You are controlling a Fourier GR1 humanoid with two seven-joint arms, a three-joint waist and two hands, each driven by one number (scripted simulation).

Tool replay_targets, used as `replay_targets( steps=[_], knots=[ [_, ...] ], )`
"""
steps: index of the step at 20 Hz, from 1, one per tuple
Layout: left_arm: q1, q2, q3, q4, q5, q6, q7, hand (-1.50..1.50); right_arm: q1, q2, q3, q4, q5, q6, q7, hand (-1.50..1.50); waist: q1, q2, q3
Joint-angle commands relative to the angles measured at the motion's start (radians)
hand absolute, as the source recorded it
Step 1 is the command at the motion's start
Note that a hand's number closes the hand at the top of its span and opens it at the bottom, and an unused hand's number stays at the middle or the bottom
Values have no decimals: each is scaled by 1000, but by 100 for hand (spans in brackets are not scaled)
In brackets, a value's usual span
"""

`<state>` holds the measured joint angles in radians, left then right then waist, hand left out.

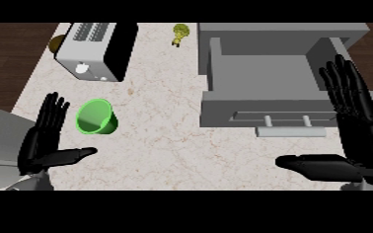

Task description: Pick up the cup, place it into the drawer and close the drawer

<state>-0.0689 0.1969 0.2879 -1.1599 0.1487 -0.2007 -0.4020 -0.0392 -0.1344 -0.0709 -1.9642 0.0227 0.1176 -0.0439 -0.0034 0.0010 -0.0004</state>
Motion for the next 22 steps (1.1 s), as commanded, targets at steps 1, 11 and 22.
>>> replay_targets(
  steps=[1,11,22],
  knots=[
    [-38,24,27,232,-34,-24,-163,-150,17,18,15,-61,3,-12,50,-150,-3,0,0],
    [-249,100,71,713,-73,-44,-441,-150,-31,-32,-43,-103,-43,31,118,-150,-9,1,-1],
    [-321,121,80,970,-108,-68,-669,-150,-9,-16,-40,5,-37,61,-3,-150,-18,7,-3]
  ],
)
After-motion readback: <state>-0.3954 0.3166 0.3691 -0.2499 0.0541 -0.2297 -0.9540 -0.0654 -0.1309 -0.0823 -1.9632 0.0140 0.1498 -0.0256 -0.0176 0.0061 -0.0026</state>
